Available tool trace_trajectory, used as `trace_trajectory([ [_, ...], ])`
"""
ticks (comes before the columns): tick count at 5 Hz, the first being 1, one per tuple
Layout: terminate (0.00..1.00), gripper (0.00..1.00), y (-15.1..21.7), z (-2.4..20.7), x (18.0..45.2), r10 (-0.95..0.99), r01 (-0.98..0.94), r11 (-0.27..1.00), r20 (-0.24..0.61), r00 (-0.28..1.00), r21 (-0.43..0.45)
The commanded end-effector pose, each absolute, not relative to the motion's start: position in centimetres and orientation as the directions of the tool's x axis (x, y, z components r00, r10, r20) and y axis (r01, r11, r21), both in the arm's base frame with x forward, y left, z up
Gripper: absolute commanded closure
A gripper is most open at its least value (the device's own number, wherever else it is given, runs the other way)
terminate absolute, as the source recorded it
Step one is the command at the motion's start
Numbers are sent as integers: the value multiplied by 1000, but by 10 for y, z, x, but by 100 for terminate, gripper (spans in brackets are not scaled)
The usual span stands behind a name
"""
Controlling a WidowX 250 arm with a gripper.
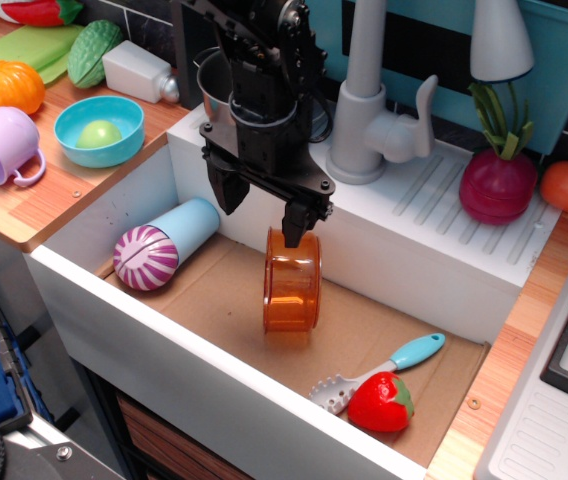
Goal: Flip orange pot upright in sink
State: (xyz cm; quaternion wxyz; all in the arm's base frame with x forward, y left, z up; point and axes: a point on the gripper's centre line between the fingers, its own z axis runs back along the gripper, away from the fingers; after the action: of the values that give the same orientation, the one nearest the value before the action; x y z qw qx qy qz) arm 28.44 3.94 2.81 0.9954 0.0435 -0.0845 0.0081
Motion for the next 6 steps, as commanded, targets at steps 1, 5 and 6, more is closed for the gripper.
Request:
trace_trajectory([
  [1,0,0,39,28,284,9,-24,996,169,986,85],
  [5,0,0,57,10,289,165,-145,983,187,968,-111],
  [6,0,0,58,0,292,192,-158,975,227,955,-159],
])
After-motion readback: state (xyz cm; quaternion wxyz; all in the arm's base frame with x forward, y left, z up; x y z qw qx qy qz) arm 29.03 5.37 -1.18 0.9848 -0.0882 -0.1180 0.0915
